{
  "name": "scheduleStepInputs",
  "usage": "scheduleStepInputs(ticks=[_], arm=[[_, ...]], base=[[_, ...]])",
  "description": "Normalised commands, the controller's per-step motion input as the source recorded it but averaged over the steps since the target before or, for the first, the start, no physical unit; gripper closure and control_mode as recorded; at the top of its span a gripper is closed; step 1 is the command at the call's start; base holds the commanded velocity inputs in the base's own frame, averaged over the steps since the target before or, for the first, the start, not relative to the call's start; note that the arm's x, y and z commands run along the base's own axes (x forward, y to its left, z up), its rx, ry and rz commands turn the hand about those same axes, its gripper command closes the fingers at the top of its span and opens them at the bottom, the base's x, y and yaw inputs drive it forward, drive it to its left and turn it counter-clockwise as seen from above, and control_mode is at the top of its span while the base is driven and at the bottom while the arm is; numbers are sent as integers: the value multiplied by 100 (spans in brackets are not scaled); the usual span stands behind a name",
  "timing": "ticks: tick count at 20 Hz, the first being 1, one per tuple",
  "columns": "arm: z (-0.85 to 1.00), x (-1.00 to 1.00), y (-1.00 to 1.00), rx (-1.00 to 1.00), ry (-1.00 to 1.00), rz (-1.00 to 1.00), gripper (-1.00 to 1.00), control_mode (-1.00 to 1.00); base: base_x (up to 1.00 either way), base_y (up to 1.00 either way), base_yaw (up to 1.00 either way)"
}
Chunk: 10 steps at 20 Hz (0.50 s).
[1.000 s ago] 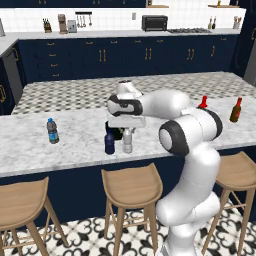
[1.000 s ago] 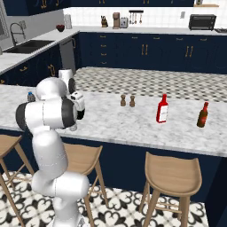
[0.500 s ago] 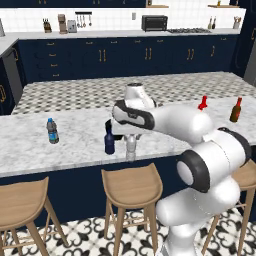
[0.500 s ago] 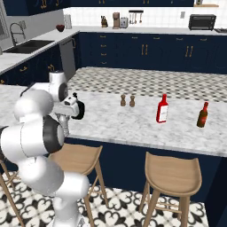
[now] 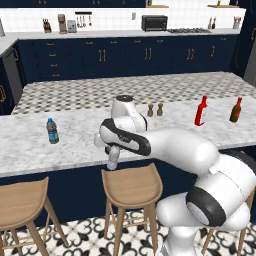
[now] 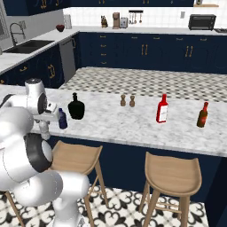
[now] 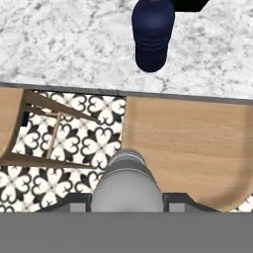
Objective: Move the plastic bottles in the middle to the plastics group, and the glass bottles in the middle to the glass group.
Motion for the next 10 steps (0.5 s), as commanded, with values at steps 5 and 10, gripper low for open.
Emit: scheduleStepInputs(ticks=[5, 10], arm=[[11, 25, 100, 0, -19, 0, 100, -100], [20, 36, 100, 0, -18, 0, 100, -100]], base=[[0, 0, 0], [0, 0, 0]])
